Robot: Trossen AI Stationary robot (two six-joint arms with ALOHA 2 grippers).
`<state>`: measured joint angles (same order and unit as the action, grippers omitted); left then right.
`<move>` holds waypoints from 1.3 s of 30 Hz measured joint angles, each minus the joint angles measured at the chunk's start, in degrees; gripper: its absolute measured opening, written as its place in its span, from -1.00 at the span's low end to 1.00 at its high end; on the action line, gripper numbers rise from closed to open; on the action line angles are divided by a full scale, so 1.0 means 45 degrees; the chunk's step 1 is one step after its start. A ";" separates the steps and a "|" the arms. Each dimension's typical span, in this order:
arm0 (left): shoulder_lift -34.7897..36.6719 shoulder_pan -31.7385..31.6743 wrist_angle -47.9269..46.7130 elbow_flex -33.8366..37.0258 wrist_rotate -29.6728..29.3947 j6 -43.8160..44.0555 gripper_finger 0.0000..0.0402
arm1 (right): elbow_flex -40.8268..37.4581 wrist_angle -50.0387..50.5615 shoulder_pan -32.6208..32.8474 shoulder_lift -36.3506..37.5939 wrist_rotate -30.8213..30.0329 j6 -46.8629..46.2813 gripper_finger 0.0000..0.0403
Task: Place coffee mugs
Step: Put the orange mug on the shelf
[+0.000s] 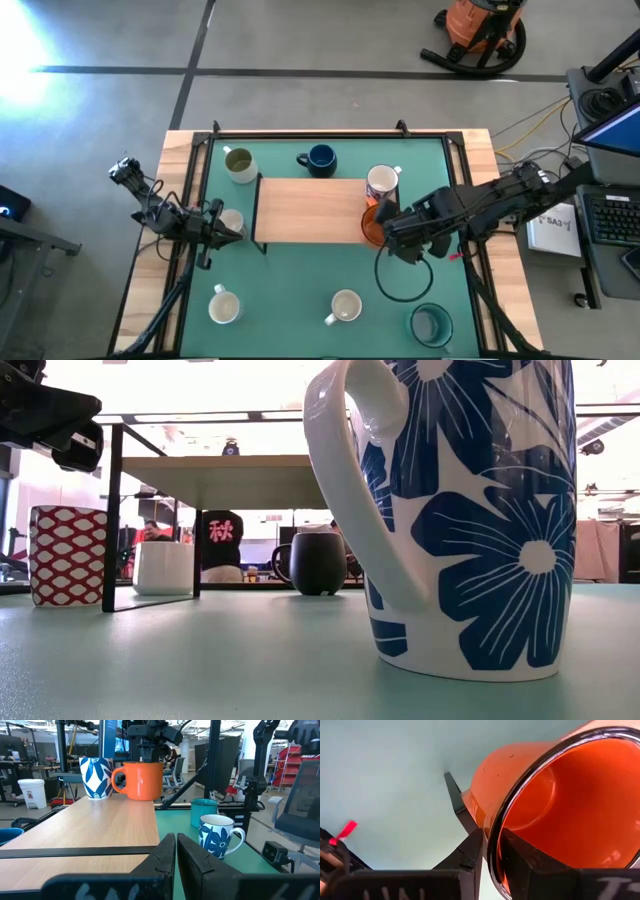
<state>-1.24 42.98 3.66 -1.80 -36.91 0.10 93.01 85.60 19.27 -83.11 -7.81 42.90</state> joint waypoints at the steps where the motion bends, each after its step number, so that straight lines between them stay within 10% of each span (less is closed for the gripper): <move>1: -0.0002 -0.0005 0.0000 0.0000 -0.0004 0.0000 -1.00 | -0.0004 -0.0019 -0.0004 0.0004 0.0028 -0.0196 -0.73; 23: 0.0000 -0.0005 0.0000 0.0000 -0.0005 0.0000 -1.00 | 0.0903 -0.1718 0.0005 -0.0070 0.1826 -0.8012 -0.73; 39: 0.0000 -0.0005 0.0000 0.0000 0.0000 0.0005 -1.00 | 0.0889 -0.1587 -0.0005 -0.0667 0.1562 -0.7801 -0.90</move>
<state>-1.23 42.96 3.66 -1.80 -36.91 0.12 97.01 78.46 19.25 -86.11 -0.79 7.80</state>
